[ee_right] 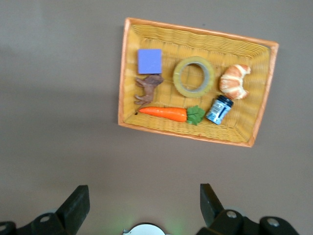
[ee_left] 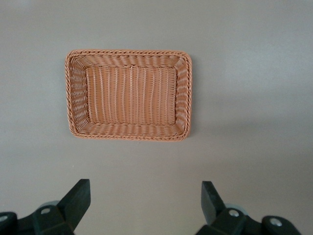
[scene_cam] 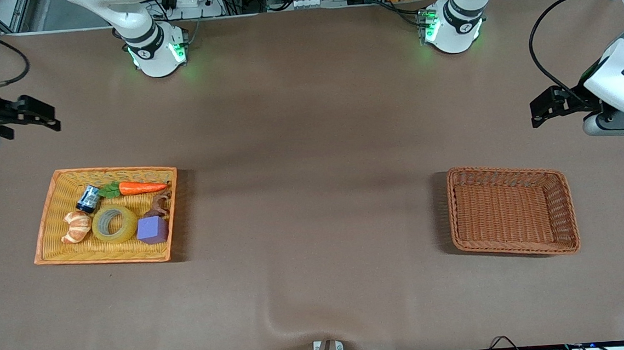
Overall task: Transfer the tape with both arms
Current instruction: 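Move the right gripper toward the orange tray, then lower the right gripper onto the yellow tape roll and grasp it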
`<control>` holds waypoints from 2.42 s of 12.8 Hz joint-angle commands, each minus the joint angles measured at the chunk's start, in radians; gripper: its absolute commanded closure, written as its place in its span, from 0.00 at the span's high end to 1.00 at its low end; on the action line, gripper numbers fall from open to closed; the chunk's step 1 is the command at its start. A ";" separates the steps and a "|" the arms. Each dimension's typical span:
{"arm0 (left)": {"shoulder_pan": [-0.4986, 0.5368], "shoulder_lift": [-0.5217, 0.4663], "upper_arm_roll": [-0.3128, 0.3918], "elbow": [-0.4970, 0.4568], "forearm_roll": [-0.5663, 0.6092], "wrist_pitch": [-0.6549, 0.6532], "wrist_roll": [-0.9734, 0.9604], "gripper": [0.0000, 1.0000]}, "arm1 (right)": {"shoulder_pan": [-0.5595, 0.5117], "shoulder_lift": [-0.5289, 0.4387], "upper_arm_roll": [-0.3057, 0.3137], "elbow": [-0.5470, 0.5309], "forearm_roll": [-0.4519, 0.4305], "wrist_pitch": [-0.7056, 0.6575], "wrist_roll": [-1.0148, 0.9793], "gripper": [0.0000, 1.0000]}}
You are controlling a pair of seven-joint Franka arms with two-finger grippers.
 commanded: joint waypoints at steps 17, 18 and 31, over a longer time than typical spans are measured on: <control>0.001 0.027 -0.004 0.013 0.001 0.027 0.003 1.00 | -0.121 0.367 -0.031 0.060 -0.060 0.305 -0.023 1.00; 0.000 0.027 -0.004 0.011 0.001 0.034 0.001 1.00 | -0.118 0.433 -0.031 0.080 -0.060 0.348 -0.023 1.00; 0.066 -0.005 -0.004 0.013 -0.009 -0.047 0.010 1.00 | -0.198 0.685 -0.026 -0.061 -0.097 0.610 -0.101 1.00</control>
